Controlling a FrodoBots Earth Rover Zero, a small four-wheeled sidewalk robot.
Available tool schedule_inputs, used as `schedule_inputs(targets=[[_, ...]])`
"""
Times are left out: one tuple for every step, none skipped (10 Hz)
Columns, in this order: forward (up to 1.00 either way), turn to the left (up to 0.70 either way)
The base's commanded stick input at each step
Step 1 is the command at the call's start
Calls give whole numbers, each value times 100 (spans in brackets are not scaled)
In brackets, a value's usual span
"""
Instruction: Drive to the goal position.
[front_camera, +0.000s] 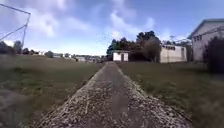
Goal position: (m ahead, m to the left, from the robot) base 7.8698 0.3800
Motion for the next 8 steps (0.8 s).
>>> schedule_inputs(targets=[[85,0],[85,0],[85,0],[85,0],[85,0],[85,0],[85,0],[85,0]])
